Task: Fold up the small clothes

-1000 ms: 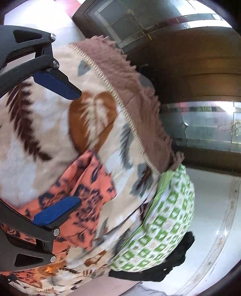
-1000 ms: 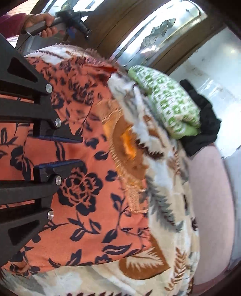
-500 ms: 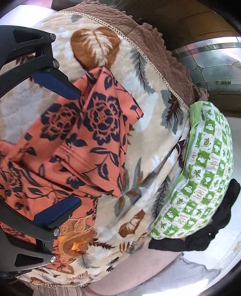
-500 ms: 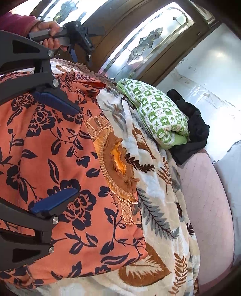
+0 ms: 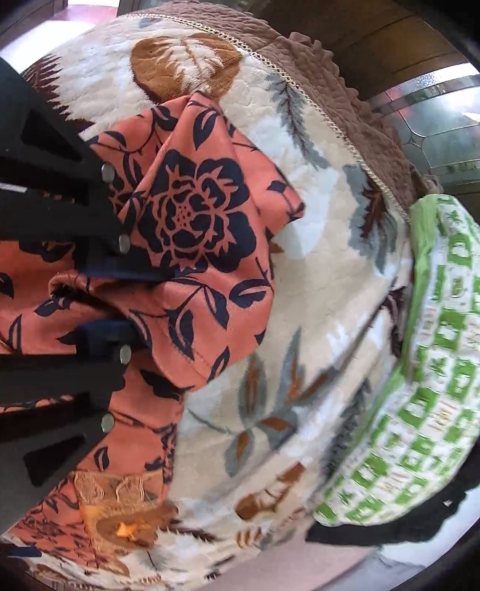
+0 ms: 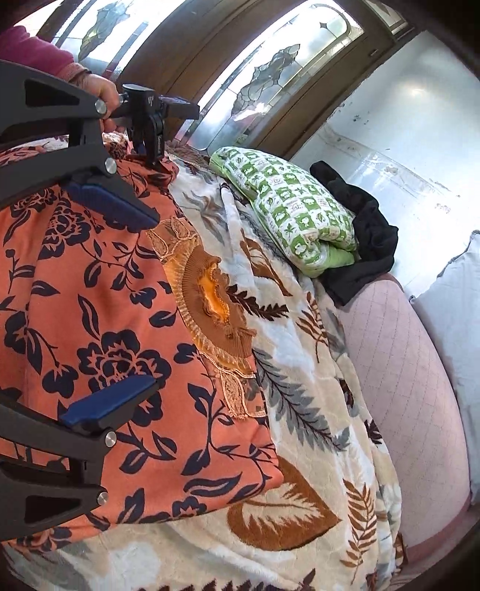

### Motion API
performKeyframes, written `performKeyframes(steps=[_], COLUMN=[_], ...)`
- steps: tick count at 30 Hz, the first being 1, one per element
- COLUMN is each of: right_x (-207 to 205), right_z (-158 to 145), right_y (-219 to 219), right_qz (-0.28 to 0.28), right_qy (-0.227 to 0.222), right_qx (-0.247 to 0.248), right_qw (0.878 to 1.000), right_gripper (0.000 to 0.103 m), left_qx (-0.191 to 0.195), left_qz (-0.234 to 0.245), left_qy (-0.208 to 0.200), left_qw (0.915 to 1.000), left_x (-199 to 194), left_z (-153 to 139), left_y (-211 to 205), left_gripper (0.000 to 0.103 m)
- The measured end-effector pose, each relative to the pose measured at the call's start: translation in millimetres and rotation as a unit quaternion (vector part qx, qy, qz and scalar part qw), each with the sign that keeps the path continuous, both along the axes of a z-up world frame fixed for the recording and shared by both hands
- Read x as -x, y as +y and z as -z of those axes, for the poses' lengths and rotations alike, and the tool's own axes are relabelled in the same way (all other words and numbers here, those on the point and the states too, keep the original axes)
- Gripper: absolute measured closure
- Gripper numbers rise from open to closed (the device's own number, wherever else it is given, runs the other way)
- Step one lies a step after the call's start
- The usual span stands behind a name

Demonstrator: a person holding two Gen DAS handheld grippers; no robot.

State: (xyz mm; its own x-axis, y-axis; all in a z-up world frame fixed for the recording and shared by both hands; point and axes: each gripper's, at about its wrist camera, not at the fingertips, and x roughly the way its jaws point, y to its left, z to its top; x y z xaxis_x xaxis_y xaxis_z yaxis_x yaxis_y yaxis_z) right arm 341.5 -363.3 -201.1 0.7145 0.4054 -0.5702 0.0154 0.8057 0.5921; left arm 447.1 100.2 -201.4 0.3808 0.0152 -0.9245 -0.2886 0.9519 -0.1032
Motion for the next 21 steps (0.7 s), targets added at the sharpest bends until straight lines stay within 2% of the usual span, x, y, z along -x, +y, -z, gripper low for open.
performKeyframes(steps=[3, 7, 10, 13, 16, 20, 21], right_x=[1, 2, 4, 8, 15, 24, 27], right_z=[-3, -5, -8, -15, -22, -23, -24], right_y=[-2, -4, -9, -19, -38, -76, -87], right_qz=[0.005, 0.012, 0.021, 0.039, 0.068, 0.120, 0.132], right_qy=[-0.008, -0.011, -0.013, -0.024, -0.033, -0.038, -0.039], right_qx=[0.002, -0.001, -0.010, -0.014, -0.024, -0.056, -0.062], right_qw=[1.000, 1.000, 1.000, 0.999, 0.997, 0.991, 0.988], right_gripper=[0.020, 0.020, 0.020, 0.020, 0.020, 0.020, 0.020], left_qx=[-0.002, 0.051, 0.080, 0.115, 0.147, 0.200, 0.212], left_qz=[0.028, 0.070, 0.125, 0.193, 0.265, 0.338, 0.349], left_qy=[-0.027, -0.053, -0.068, -0.079, -0.077, -0.048, -0.036], left_qw=[0.9992, 0.9949, 0.9865, 0.9712, 0.9500, 0.9184, 0.9121], left_x=[11, 28, 42, 58, 77, 89, 91], left_z=[-28, -75, -122, -161, -190, -203, -202], left_y=[3, -8, -43, -97, -163, -253, -268], left_gripper=[0.091, 0.092, 0.092, 0.091, 0.091, 0.090, 0.083])
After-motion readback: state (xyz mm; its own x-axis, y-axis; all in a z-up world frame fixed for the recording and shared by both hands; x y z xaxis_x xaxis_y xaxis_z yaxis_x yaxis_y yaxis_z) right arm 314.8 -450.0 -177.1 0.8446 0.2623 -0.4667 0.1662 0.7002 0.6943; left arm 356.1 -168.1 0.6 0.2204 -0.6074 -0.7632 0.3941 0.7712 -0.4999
